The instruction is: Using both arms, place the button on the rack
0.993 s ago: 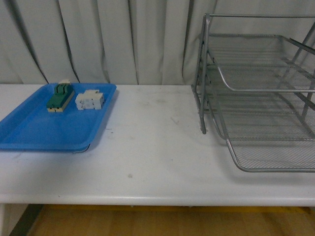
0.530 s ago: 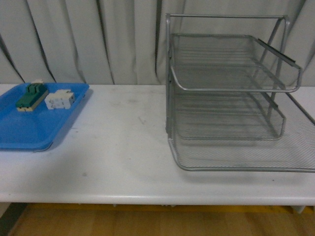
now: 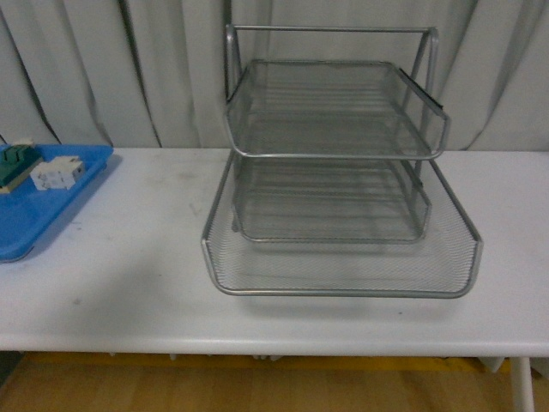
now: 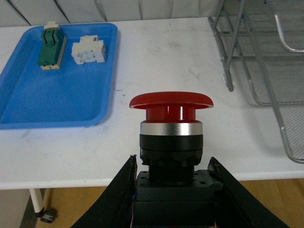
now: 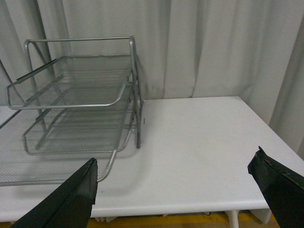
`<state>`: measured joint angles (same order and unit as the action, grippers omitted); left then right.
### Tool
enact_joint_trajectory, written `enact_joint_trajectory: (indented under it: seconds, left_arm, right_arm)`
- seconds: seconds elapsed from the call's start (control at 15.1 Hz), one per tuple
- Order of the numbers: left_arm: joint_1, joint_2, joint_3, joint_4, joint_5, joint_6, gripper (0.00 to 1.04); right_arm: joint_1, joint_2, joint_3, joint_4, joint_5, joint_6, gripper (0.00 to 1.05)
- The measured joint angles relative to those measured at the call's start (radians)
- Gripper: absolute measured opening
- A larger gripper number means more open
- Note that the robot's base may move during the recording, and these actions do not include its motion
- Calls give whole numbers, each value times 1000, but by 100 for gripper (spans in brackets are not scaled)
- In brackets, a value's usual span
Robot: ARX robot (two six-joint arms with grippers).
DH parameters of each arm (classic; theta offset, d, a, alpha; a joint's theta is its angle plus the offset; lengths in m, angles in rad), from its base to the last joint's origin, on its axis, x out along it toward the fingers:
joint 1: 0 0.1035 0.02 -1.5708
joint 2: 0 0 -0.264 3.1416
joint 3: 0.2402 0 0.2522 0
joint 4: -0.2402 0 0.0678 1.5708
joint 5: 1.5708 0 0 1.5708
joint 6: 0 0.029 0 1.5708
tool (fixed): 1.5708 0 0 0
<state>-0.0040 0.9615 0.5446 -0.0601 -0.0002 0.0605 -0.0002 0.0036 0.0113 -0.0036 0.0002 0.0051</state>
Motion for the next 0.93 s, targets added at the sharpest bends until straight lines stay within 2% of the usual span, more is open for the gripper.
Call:
enact_joint_trajectory:
  seconds: [0.13, 0.2, 0.33, 0.4, 0.6, 0.79, 0.93]
  left_arm:
    - [-7, 0, 0, 12, 11, 7, 38]
    - [-30, 12, -15, 94, 40, 60, 38]
    - [-121, 131, 16, 218, 48, 179, 38]
    - [-192, 235, 68, 249, 81, 220, 38]
    - [-355, 522, 264, 217, 206, 246, 38]
    - [-429, 720, 442, 179, 198, 248, 38]
    - [-460, 890, 546, 164, 127, 290, 38]
  right_arm:
    - [0, 0, 0, -1, 4, 0, 98]
    - [0, 0, 0, 0, 4, 0, 98]
    - [0, 0, 0, 0, 3, 0, 98]
    - [0, 0, 0, 0, 3, 0, 98]
    - [0, 0, 0, 0, 3, 0, 98]
    - [0, 0, 0, 0, 3, 0, 98]
    - [0, 0, 0, 0, 3, 0, 98]
